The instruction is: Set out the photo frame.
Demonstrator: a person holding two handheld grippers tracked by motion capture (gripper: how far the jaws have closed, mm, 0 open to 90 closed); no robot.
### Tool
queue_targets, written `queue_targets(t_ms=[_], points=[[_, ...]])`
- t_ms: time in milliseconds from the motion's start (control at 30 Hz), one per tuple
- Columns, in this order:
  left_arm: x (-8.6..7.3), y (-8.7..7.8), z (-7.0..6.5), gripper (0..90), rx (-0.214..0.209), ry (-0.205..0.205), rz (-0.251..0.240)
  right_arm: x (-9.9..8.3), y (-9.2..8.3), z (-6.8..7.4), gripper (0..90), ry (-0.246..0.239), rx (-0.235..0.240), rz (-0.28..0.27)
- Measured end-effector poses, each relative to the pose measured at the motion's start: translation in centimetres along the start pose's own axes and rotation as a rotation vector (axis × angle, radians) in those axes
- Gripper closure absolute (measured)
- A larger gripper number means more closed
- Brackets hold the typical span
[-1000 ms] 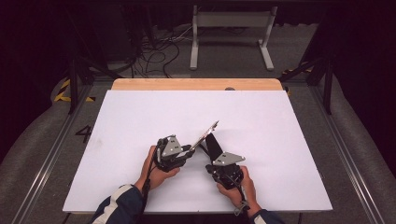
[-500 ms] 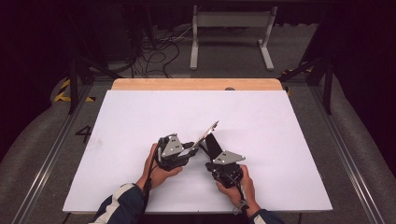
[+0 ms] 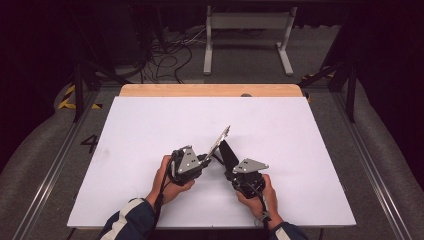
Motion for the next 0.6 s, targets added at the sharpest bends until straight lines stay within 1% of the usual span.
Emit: queue_targets(t_ms=[67, 100, 200, 300, 367, 400, 500, 533, 600], points=[[0.0, 0.0, -0.1, 76.3, 0.003, 0.001, 0.000, 0.0, -0.1, -0.1, 90.0, 0.000, 0.004, 0.002], [0.0, 0.0, -0.2, 76.3, 0.012, 0.005, 0.005, 0.0, 0.0, -0.1, 90.0, 0.000, 0.003, 0.002], [0.0, 0.0, -0.2, 76.4, 0.016, -0.001, 0.008, 0.0, 0.0, 0.0, 90.0, -0.003, -0.001, 0.002], [0.0, 0.1, -0.1, 76.0, 0.011, -0.009, -0.010, 0.1, 0.0, 0.5, 90.0, -0.015, 0.025, -0.013], [-0.3, 0.5, -0.1, 73.1, -0.005, -0.018, -0.010, 0.3, 0.2, 1.0, 90.0, -0.037, 0.023, -0.014], [-0.7, 0.9, 0.0, 69.7, -0.029, -0.037, -0.005, 0.3, 0.4, 1.2, 90.0, -0.042, 0.016, -0.011], [-1.6, 1.6, 0.3, 61.2, -0.054, -0.084, 0.007, 0.3, 1.2, 1.4, 90.0, -0.055, -0.014, 0.001], [-1.7, 1.8, 0.5, 61.9, -0.057, -0.093, 0.008, 0.3, 1.5, 1.4, 90.0, -0.056, -0.027, 0.003], [-1.6, 1.9, 0.8, 61.8, -0.044, -0.096, -0.008, 0.3, 1.8, 1.4, 90.0, -0.059, -0.045, 0.010]])
Point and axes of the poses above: each handheld gripper's, and its own axes: y roughly forward along the jaws, x roughly out of its top, z roughly to its left, the point moved 8 cm from there along y, roughly forward along the jaws, and after that the axes turned 3 degrees about z, right-handed, at the moved point
